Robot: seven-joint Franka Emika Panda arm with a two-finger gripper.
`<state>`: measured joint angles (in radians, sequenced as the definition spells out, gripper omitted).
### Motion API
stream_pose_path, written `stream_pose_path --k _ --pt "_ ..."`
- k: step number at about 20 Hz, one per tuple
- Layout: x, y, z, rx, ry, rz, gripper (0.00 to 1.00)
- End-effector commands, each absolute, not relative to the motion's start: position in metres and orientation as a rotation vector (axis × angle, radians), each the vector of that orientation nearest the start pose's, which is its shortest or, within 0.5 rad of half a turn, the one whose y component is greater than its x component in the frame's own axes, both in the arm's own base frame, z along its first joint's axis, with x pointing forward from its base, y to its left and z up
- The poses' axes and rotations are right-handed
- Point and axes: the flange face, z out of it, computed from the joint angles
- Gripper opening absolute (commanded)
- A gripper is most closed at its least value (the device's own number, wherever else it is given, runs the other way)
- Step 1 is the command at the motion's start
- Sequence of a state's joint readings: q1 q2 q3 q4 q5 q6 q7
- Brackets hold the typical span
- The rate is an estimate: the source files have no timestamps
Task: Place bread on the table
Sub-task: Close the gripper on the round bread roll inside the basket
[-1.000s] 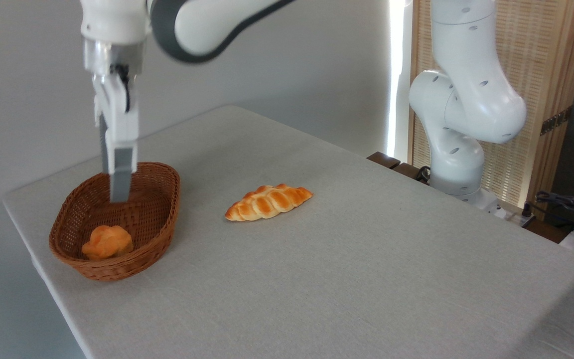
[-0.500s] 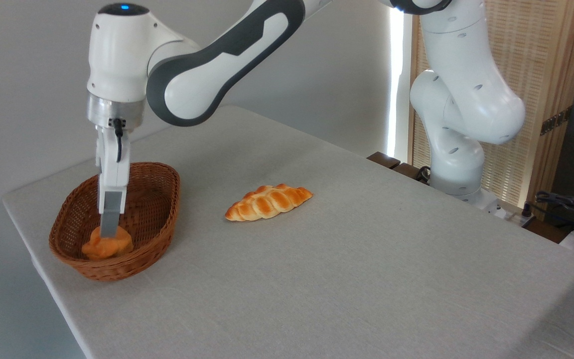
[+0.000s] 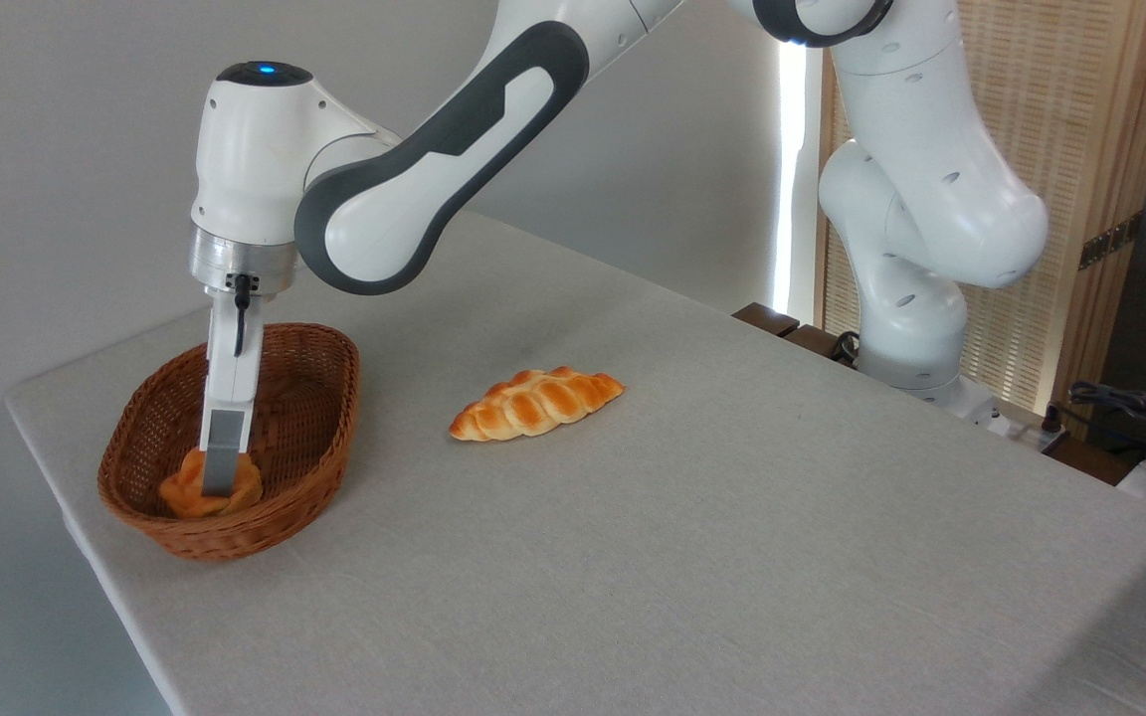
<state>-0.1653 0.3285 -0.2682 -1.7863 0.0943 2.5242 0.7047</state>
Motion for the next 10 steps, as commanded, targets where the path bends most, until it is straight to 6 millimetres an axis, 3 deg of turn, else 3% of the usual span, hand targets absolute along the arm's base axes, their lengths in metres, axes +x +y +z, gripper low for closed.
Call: stream_pose_path --k 1,10 --pt "0.6173 -0.2683 0.4191 -2.497 1.684 -0.657 0.28" --pt "0.6176 -0.2673 0.4201 -2.491 1.688 -0.658 0.21"
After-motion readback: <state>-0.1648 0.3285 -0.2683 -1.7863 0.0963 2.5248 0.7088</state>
